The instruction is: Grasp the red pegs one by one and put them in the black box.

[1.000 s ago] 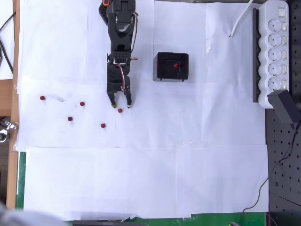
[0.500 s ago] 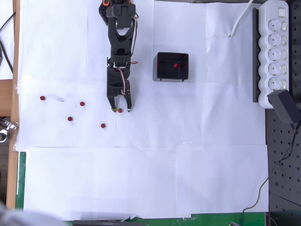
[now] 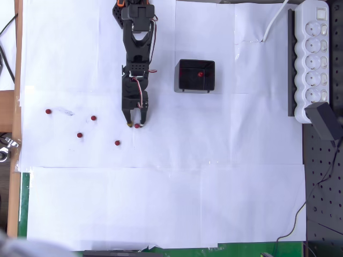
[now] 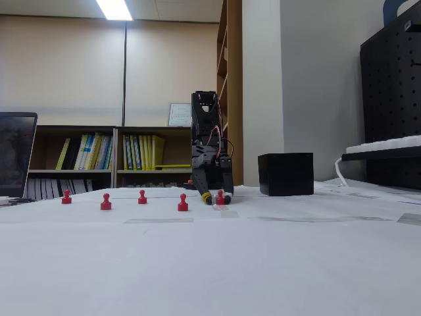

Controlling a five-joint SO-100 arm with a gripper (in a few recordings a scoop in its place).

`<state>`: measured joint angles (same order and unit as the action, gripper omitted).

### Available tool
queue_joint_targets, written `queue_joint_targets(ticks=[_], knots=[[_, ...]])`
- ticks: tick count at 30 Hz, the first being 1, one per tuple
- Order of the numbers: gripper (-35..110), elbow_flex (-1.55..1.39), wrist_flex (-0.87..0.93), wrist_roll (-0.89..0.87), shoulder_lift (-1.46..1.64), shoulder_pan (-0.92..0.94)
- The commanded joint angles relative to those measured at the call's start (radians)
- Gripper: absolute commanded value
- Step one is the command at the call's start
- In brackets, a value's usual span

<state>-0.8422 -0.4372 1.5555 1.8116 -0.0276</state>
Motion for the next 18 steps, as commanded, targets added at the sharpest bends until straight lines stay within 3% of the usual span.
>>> queue_joint_targets(ticks=[1, 6, 12, 18], knots=[[0, -0.014, -0.002, 0.006, 0.011, -0.003], [0, -0.011, 0.104, 0.031, -0.048, -0.002], [0, -0.21, 0.876, 0.247, -0.33, -0.035], [0, -0.621, 1.609, 0.517, -0.523, -0.163]])
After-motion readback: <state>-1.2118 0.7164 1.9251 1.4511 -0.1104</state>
